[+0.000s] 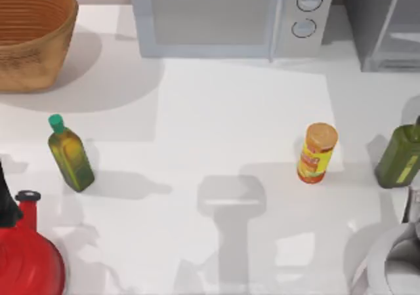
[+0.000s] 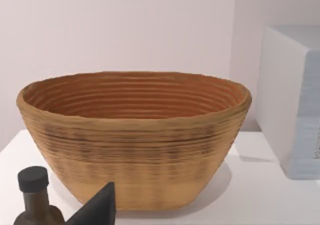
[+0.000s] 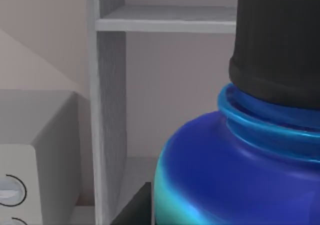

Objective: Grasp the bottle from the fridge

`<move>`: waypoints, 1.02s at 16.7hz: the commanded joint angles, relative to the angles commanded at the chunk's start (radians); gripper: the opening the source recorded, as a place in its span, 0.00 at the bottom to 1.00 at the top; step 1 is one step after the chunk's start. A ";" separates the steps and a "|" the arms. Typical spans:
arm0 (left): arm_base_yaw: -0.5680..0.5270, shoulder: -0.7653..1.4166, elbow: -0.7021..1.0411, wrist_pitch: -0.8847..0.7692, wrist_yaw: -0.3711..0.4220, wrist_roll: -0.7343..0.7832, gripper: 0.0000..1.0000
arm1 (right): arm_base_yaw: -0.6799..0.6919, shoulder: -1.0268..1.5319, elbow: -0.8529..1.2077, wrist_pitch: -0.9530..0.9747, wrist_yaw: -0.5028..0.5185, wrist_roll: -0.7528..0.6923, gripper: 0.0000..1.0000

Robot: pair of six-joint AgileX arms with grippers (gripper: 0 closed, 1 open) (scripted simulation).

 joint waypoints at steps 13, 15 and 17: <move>0.000 0.000 0.000 0.000 0.000 0.000 1.00 | 0.179 -0.839 -0.358 -0.558 0.169 -0.004 0.00; 0.000 0.000 0.000 0.000 0.000 0.000 1.00 | 0.179 -0.839 -0.358 -0.558 0.169 -0.004 0.00; 0.000 0.000 0.000 0.000 0.000 0.000 1.00 | 0.176 -0.835 -0.356 -0.557 0.168 -0.002 0.00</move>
